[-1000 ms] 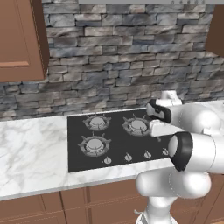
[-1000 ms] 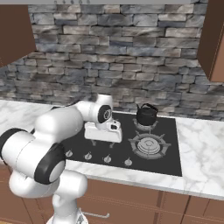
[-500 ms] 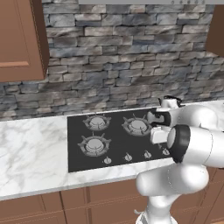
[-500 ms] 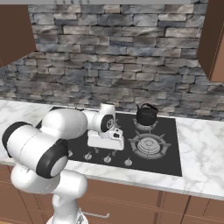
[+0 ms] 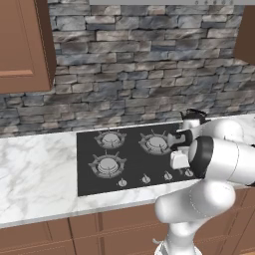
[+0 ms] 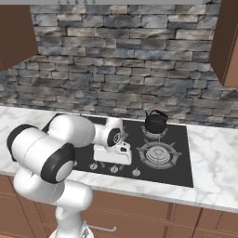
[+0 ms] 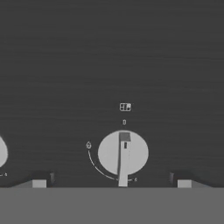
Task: Turn on the rear right burner of the stove.
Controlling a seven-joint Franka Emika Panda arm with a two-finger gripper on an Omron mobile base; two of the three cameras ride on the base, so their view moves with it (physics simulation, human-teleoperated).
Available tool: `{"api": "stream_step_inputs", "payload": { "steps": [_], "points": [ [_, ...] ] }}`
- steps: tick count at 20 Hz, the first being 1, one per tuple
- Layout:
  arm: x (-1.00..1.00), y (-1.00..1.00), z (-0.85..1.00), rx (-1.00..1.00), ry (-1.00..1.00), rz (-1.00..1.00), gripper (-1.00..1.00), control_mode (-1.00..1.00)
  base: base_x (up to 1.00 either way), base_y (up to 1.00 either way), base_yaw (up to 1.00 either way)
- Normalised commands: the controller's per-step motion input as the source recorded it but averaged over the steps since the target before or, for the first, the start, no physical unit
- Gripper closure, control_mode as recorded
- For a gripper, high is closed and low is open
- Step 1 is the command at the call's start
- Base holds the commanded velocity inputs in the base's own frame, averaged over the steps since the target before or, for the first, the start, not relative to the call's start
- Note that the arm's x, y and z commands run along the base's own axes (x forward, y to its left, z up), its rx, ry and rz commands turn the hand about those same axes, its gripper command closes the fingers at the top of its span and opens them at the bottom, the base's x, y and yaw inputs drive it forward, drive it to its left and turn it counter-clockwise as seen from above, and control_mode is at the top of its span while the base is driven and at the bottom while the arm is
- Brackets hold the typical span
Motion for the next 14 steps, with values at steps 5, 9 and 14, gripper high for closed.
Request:
{"api": "stream_step_inputs", "payload": {
  "steps": [5, 9, 14],
  "points": [
    [0.0, 0.0, -0.21, 0.0, 0.0, 0.0, -1.0, -1.0, 0.0, 0.0, 0.0],
    [0.0, -0.01, -0.18, 0.0, 0.0, 0.0, -1.0, -1.0, 0.0, 0.0, 0.0],
    [0.02, -0.04, -0.12, 0.0, 0.0, 0.0, 1.0, -1.0, 0.0, 0.0, 0.0]
  ]
}}
